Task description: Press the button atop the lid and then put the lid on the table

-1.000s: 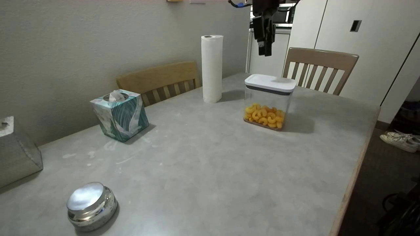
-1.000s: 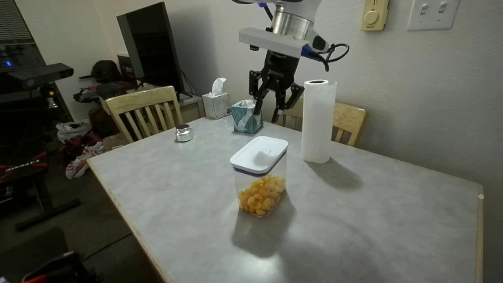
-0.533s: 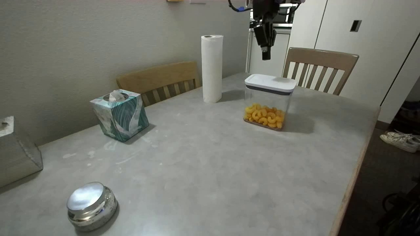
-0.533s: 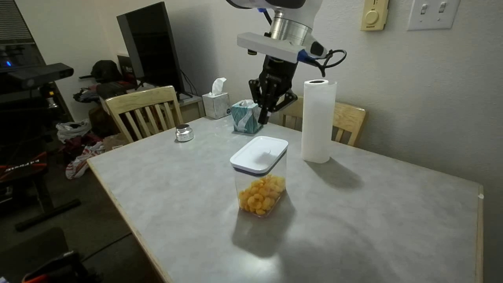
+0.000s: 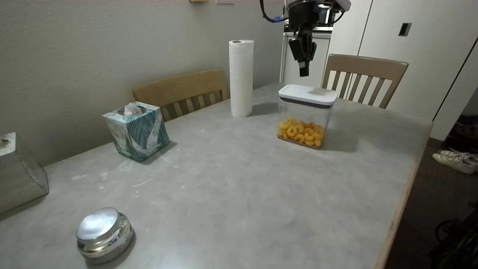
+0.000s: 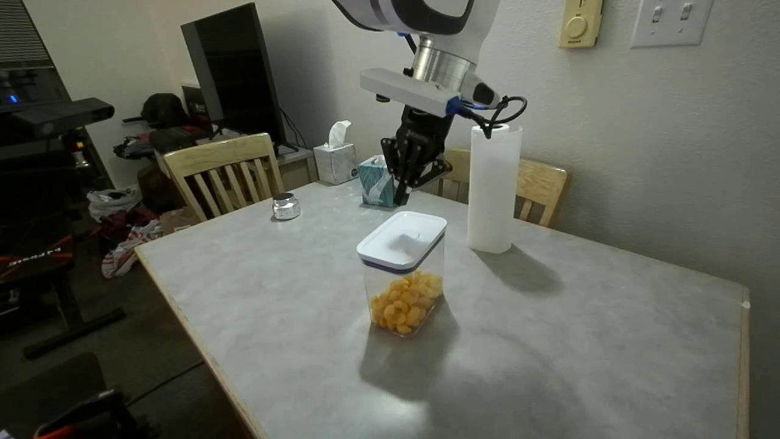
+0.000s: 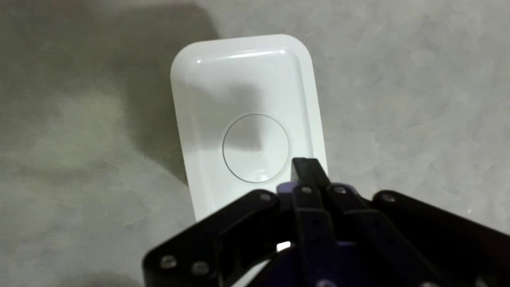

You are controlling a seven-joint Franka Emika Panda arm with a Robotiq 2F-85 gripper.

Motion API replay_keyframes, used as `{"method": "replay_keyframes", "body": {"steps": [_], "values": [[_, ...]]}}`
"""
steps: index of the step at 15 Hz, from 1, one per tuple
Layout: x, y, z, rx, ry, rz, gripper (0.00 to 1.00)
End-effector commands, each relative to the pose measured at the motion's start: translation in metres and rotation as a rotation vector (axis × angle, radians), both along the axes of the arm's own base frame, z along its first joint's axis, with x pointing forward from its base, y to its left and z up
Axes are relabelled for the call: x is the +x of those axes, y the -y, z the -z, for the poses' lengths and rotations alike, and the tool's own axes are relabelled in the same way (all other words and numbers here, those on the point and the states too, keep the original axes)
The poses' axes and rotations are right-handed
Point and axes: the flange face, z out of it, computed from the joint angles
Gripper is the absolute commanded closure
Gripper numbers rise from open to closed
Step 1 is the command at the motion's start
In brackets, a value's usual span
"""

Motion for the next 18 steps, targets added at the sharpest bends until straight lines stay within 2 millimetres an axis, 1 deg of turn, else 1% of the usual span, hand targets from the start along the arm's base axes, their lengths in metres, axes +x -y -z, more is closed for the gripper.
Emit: {"method": "replay_keyframes", "body": {"steps": [1,9,12,15,16,18], "values": [[-0.017,0.004,0.003,-0.01,0.021,0.045,1.0],[-0.033,0.012,0.021,-0.018,0.019,0.064,1.0],[-0.032,0.015,0.037,-0.019,0.036,0.054,1.0],[-0.031,0.023,0.055,-0.028,0.068,0.052,1.0],[-0.031,0.025,0.058,-0.03,0.077,0.051,1.0],[-0.03,0.028,0.055,-0.032,0.088,0.047,1.0]]}}
